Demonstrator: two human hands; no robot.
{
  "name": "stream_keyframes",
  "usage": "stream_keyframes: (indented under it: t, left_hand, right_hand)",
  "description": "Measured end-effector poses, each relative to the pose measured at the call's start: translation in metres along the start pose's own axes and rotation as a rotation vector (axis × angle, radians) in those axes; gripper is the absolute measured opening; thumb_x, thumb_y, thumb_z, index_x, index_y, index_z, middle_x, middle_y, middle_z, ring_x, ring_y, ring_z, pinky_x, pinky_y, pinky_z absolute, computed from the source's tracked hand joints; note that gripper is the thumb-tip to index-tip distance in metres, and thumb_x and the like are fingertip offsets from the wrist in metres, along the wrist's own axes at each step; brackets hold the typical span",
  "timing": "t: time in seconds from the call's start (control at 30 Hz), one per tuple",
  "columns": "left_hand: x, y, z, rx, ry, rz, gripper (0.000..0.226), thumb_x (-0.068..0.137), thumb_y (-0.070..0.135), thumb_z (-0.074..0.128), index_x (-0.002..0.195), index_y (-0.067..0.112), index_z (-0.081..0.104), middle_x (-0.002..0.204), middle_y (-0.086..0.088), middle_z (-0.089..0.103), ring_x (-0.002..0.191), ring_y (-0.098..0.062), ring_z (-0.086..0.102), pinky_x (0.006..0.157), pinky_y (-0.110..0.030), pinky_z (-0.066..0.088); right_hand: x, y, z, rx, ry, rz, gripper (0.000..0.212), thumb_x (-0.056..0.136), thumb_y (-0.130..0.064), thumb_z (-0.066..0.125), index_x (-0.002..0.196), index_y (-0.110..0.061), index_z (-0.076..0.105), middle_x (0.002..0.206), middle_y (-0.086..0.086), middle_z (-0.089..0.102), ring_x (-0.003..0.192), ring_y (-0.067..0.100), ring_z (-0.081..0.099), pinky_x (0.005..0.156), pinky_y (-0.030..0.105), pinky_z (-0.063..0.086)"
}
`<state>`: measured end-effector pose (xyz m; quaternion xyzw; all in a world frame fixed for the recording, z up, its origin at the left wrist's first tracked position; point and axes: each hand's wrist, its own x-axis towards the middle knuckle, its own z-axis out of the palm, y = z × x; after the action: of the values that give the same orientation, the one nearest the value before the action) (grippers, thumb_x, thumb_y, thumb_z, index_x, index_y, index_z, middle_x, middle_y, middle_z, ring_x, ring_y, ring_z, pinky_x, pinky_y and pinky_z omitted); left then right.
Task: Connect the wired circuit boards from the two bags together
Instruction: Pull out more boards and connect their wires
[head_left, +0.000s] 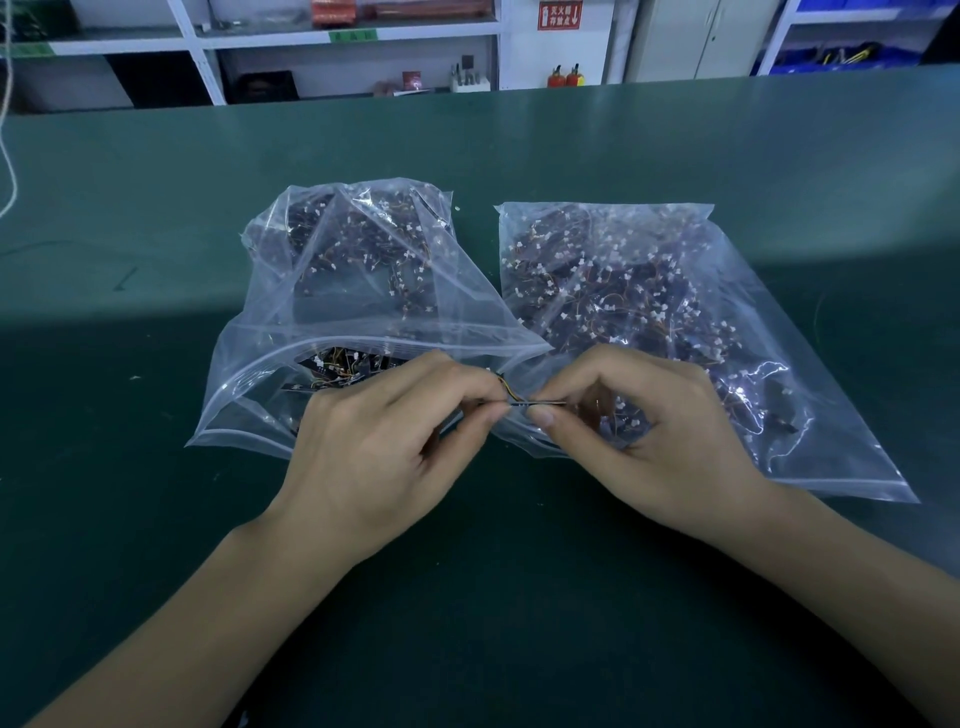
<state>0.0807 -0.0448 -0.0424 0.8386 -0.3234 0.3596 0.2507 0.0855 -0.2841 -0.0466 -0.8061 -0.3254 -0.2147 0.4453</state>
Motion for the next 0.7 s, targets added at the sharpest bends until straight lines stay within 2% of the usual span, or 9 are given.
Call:
stream_keyframes:
  t: [0.1, 0.2, 0.3, 0.43, 0.57, 0.7]
  left_hand:
    - [-0.001, -0.001, 0.001, -0.049, 0.043, -0.024, 0.012, 0.106, 0.018, 0.070, 0.102, 0.012, 0.081, 0.096, 0.006, 0.074, 0.081, -0.011, 0.068, 0.069, -0.027, 0.054]
    - [0.001, -0.004, 0.000, -0.081, 0.056, -0.025, 0.014, 0.107, 0.014, 0.068, 0.109, 0.010, 0.081, 0.104, 0.002, 0.074, 0.089, -0.012, 0.069, 0.078, -0.023, 0.054]
    - [0.000, -0.008, 0.000, -0.088, 0.022, 0.005, 0.013, 0.106, 0.011, 0.069, 0.109, 0.008, 0.081, 0.108, 0.000, 0.075, 0.094, -0.015, 0.072, 0.078, -0.031, 0.059]
    - [-0.001, -0.008, 0.002, -0.096, 0.010, 0.041, 0.011, 0.103, 0.008, 0.072, 0.108, 0.008, 0.082, 0.108, 0.001, 0.078, 0.097, -0.016, 0.076, 0.080, -0.035, 0.062]
    - [-0.001, -0.006, 0.002, -0.047, -0.013, 0.087, 0.011, 0.103, 0.009, 0.073, 0.105, 0.010, 0.083, 0.102, 0.000, 0.077, 0.090, -0.018, 0.074, 0.076, -0.035, 0.060]
    - [-0.001, -0.001, 0.000, 0.112, -0.076, 0.174, 0.014, 0.103, 0.013, 0.072, 0.105, 0.019, 0.084, 0.097, 0.004, 0.075, 0.078, -0.020, 0.071, 0.055, -0.037, 0.056]
  right_hand:
    - [0.002, 0.001, -0.005, -0.111, -0.086, 0.002, 0.023, 0.092, -0.026, 0.083, 0.110, -0.020, 0.071, 0.097, -0.016, 0.063, 0.078, 0.014, 0.061, 0.075, 0.022, 0.048]
    - [0.003, 0.003, -0.011, -0.262, -0.185, 0.053, 0.041, 0.077, -0.033, 0.073, 0.115, -0.031, 0.058, 0.102, -0.029, 0.054, 0.086, 0.013, 0.060, 0.083, 0.025, 0.048]
    - [0.004, 0.003, -0.013, -0.231, -0.133, 0.074, 0.029, 0.077, -0.019, 0.070, 0.102, -0.029, 0.060, 0.094, -0.024, 0.058, 0.079, 0.015, 0.062, 0.073, 0.032, 0.052]
    - [0.003, 0.004, -0.010, -0.219, -0.019, 0.043, 0.027, 0.079, -0.004, 0.074, 0.096, -0.024, 0.068, 0.090, -0.015, 0.064, 0.072, 0.015, 0.061, 0.069, 0.019, 0.047]
    - [0.003, 0.007, -0.009, -0.194, 0.023, 0.015, 0.027, 0.082, 0.005, 0.079, 0.095, -0.017, 0.073, 0.091, -0.008, 0.067, 0.071, 0.012, 0.060, 0.070, 0.013, 0.043]
    - [0.003, 0.007, -0.008, -0.142, 0.054, 0.008, 0.022, 0.084, 0.005, 0.080, 0.094, -0.014, 0.076, 0.090, -0.005, 0.068, 0.070, 0.013, 0.062, 0.068, 0.016, 0.045]
